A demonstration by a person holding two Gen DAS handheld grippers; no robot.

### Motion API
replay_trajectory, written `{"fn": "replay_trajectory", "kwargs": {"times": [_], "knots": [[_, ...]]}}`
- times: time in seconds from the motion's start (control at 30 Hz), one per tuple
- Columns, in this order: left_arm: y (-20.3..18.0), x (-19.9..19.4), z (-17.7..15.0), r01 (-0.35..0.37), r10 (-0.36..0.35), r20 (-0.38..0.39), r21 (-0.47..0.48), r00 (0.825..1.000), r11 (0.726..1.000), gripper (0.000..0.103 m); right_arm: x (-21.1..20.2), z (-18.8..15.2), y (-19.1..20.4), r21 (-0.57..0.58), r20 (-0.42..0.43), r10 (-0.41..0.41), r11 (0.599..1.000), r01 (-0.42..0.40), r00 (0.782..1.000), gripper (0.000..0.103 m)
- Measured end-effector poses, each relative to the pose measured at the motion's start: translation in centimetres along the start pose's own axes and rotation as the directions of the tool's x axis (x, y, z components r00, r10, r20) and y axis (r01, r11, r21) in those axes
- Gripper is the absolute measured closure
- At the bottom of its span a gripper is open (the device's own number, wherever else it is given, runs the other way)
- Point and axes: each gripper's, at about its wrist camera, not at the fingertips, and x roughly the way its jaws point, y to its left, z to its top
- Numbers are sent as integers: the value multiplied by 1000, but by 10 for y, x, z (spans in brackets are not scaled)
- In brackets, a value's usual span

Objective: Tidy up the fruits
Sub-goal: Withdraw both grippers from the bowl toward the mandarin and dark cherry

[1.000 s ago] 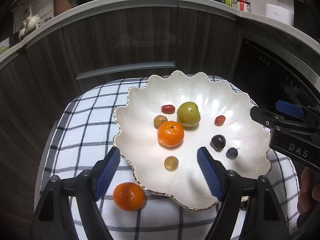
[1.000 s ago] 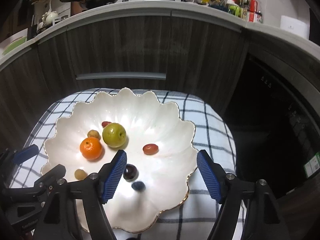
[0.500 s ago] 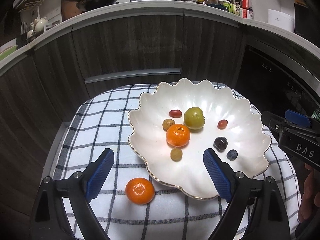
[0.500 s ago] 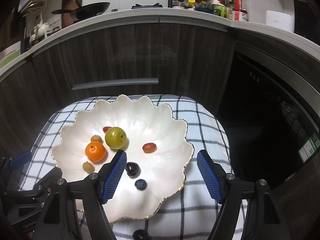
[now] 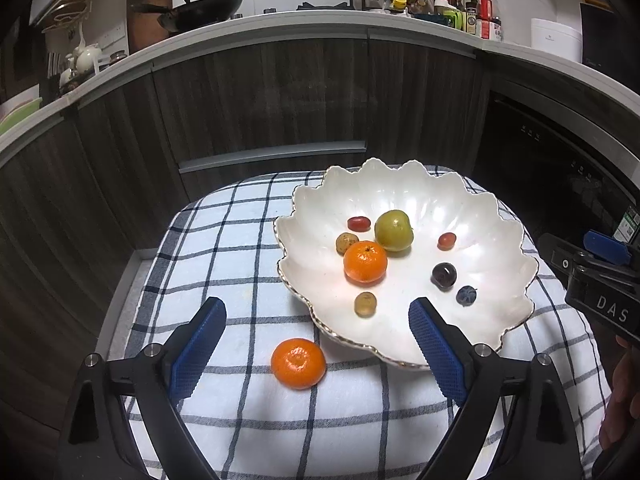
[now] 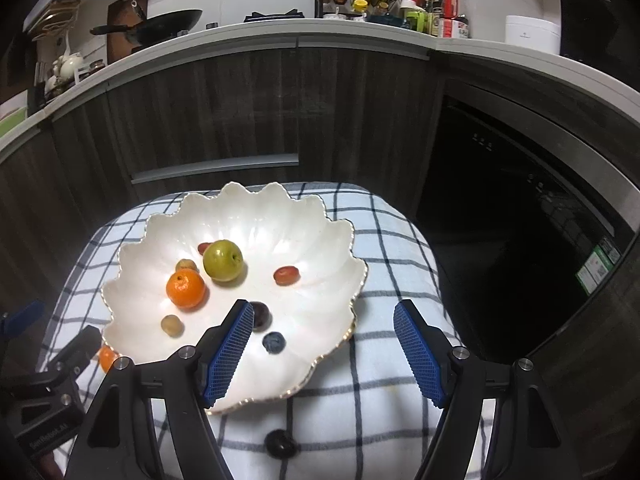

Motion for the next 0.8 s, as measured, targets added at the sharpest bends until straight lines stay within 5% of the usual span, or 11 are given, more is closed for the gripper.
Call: {"fn": "replay_trajectory", "kwargs": {"times": [0.13, 0.8], "knots": [[2, -7, -4, -4, 4, 12, 5, 1000, 1000, 7, -7, -6, -2, 21, 5, -16, 1000, 16, 1000, 19], [25, -27, -33, -12, 13, 33, -26, 999, 1000, 6, -31, -37, 8, 68, 25, -47, 997, 46, 999, 18]]}}
